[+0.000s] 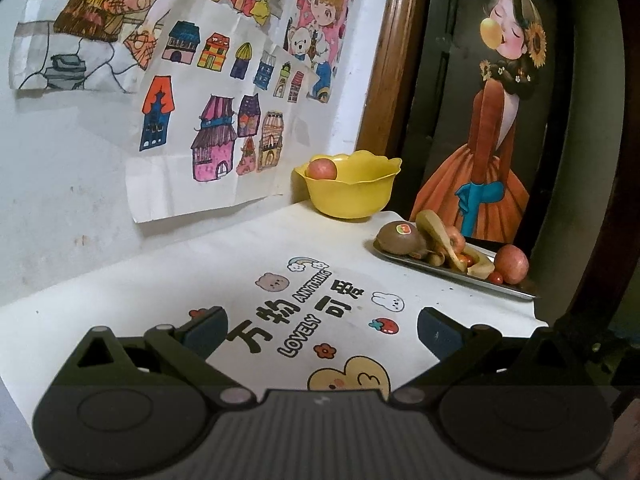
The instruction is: Organize fruits
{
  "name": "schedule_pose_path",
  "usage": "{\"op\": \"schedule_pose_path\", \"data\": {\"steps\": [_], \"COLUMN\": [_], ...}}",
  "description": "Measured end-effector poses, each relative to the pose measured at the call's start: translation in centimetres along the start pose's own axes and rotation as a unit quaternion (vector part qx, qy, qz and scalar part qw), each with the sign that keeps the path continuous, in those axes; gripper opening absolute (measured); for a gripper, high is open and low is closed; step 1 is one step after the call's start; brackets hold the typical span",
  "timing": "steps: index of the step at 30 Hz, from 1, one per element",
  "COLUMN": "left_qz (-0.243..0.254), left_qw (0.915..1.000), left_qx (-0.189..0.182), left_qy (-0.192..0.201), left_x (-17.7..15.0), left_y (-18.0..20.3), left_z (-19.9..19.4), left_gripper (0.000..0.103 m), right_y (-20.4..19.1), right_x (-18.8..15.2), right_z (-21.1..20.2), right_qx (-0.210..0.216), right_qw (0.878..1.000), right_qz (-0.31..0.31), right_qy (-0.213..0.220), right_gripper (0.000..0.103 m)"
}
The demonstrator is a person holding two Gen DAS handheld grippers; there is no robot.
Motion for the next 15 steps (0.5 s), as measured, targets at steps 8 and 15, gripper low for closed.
{"op": "schedule_pose_path", "data": {"steps": [8,15], "left_qz": [-0.003,0.002], "left_qw": [0.9999,0.9999], "left_qx": [-0.011,-0.013], "left_qy": [0.0,0.008], "left_x": [-0.3,-0.4], "left_y": [-0.3,-0.3], "left_z": [0.0,-0.1], "left_gripper": [0.103,0.103], "right_y": [-0.2,0.0], "right_x": [-1.1,-1.3], "right_z": [0.8,1.2], "right_qx": [-0.014,-0.015], "right_qw": [1.0,1.0], "right_qz": [0.0,0.013], "right_qy": [-0.009,-0.015], "right_gripper": [0.102,0.102]}}
Point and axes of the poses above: each gripper's, at about its wrist camera, not at the fingertips, and z roughly the way its jaws point, y to its right, x to its top, the point moved 8 cm from there along z, roughly the way its jaws point, and after that the axes turned 8 degrees about -z, right-handed, at the moved point
